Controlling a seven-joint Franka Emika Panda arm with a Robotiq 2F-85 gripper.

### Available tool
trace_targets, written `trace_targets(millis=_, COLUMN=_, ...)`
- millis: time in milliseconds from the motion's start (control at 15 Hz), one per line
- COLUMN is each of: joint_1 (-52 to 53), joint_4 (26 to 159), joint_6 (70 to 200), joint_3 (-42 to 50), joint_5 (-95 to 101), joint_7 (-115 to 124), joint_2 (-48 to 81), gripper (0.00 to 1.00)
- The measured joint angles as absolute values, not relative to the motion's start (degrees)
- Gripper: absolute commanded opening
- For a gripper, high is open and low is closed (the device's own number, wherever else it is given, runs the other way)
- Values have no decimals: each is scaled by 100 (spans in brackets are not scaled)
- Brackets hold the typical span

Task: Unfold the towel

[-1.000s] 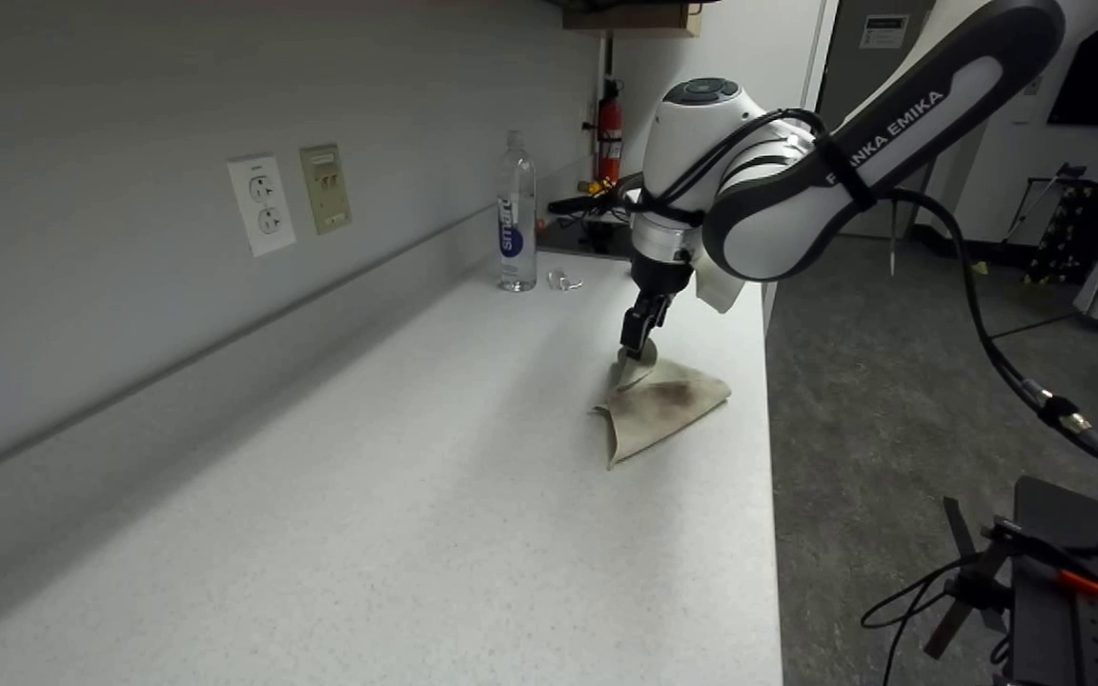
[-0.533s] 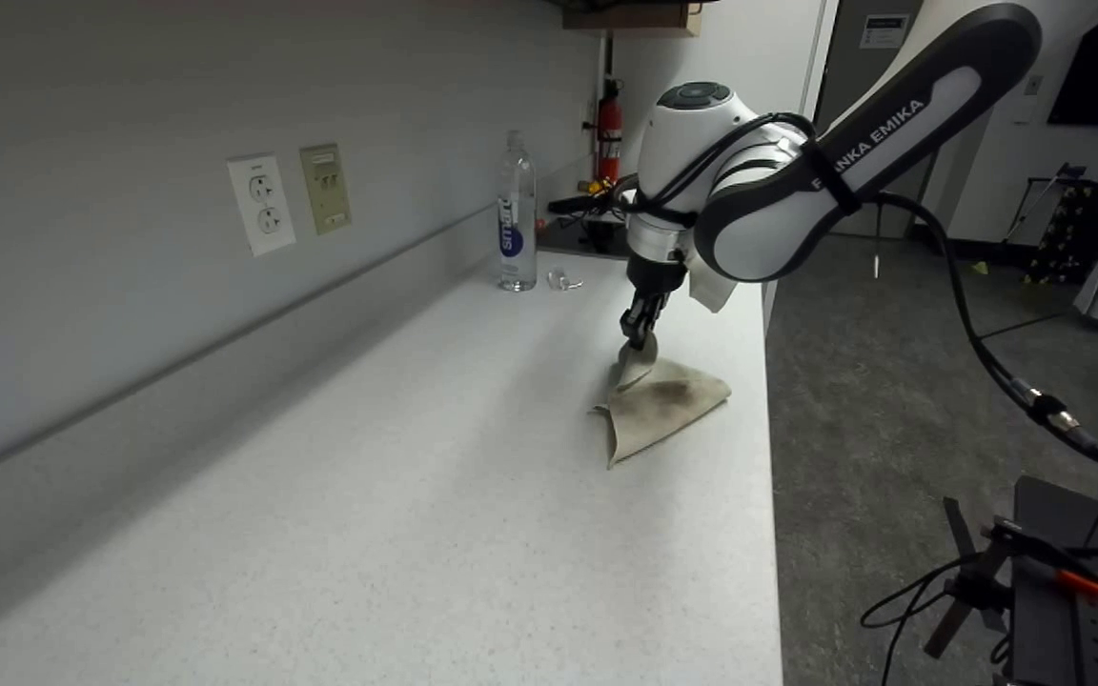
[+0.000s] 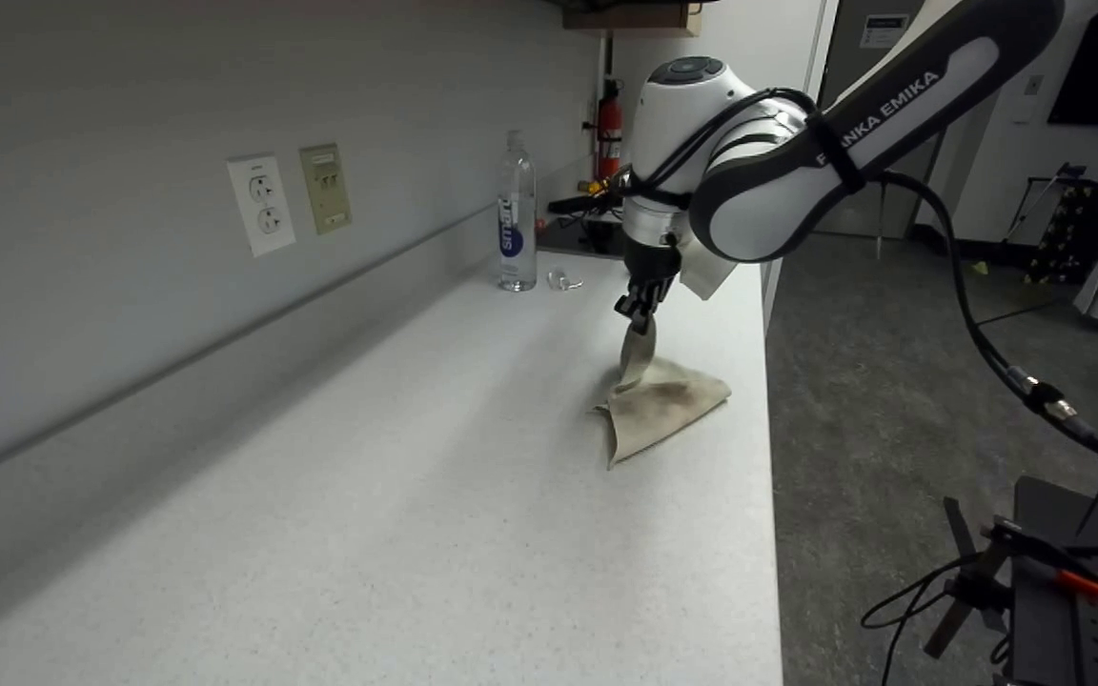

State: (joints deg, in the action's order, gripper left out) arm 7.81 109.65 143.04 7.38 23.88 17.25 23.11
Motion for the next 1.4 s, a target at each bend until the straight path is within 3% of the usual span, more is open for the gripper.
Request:
trace_targets(millis=667, joint_1=951, joint_4=11328, joint_6=11268, joint_3=184, joint_5=2161, joint_7=1867, joint_2=1068, gripper=0)
trace_targets(millis=1267, joint_1=947, joint_4=11863, joint_6=10454, joint_3=-176, joint_5=1462, joint_7=1866, joint_2=759, gripper=0)
trace_targets(millis=1333, joint_1=944, joint_4=11896, joint_6=10454, joint_3=-177, joint_5=1458, joint_7=1866, joint_2=759, gripper=27)
trace_targets(millis=1400, joint_1=937, joint_4=11913, joint_6=10454, joint_3=-177, joint_5=1458, joint_7=1866, joint_2=759, gripper=29)
